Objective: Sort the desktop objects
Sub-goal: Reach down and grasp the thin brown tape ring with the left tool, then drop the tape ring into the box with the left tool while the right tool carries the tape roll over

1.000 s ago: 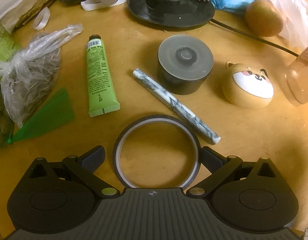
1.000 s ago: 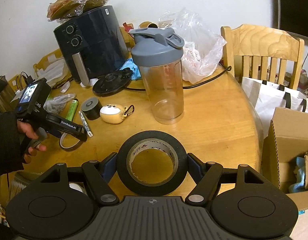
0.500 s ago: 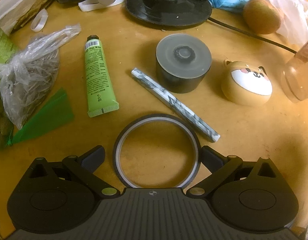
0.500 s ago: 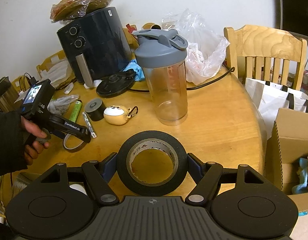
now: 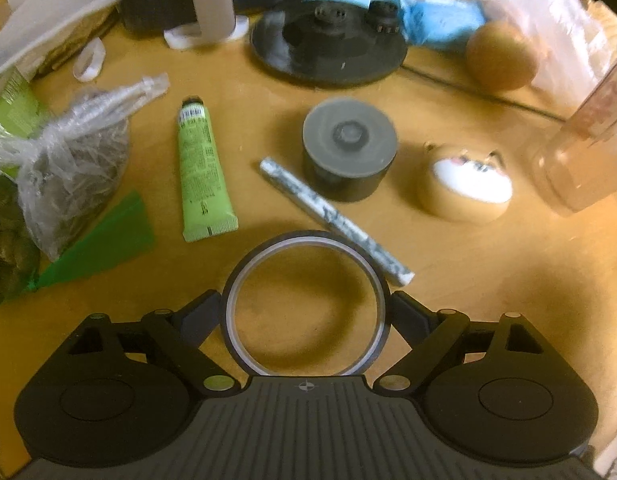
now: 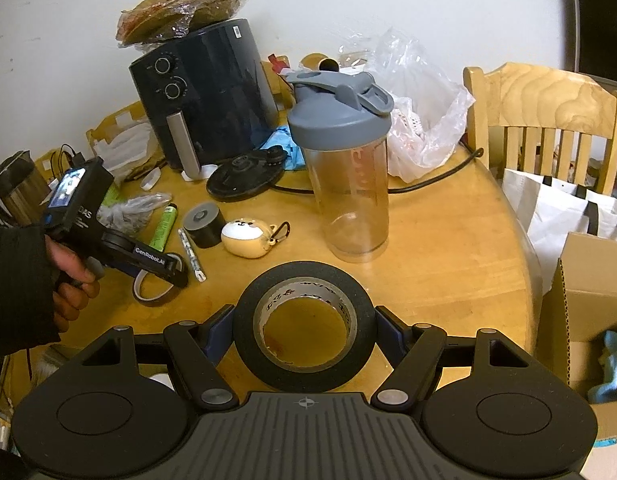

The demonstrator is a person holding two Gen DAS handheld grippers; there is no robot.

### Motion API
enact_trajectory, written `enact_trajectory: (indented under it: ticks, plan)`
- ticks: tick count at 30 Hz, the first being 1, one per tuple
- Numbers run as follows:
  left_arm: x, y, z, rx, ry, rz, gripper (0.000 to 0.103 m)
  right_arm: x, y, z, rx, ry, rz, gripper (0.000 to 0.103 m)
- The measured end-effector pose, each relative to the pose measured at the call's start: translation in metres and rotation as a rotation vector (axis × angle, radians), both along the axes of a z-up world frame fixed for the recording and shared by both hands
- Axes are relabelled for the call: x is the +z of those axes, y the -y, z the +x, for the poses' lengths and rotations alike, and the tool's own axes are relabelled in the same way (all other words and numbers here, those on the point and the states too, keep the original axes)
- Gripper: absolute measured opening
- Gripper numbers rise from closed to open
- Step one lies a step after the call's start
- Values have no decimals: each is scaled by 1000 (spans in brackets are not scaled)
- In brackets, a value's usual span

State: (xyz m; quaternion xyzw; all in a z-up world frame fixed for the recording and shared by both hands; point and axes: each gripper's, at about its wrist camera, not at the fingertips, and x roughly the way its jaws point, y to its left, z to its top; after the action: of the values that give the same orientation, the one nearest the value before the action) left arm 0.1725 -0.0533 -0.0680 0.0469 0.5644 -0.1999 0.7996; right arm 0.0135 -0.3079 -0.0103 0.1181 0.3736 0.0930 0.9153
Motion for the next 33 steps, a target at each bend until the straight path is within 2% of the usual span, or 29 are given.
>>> enact_trajectory:
  ticks: [13,25,26,27,33]
  plan:
    - [37,-15,-18,71,107,-92,91,11,-10,5,69,21,13,75]
    - [94,-47,-64,155,222,-177,91,30,-22,10,130,24,-9,75]
    - [98,-50,-68,170,232,-183,91,32,-23,10,137,25,-9,75]
    - [102,-52,-72,273,256,-192,91,34,-24,10,145,26,-11,75]
    - [117,-62,-98,308,307,-186,91,45,-33,10,184,24,-32,75]
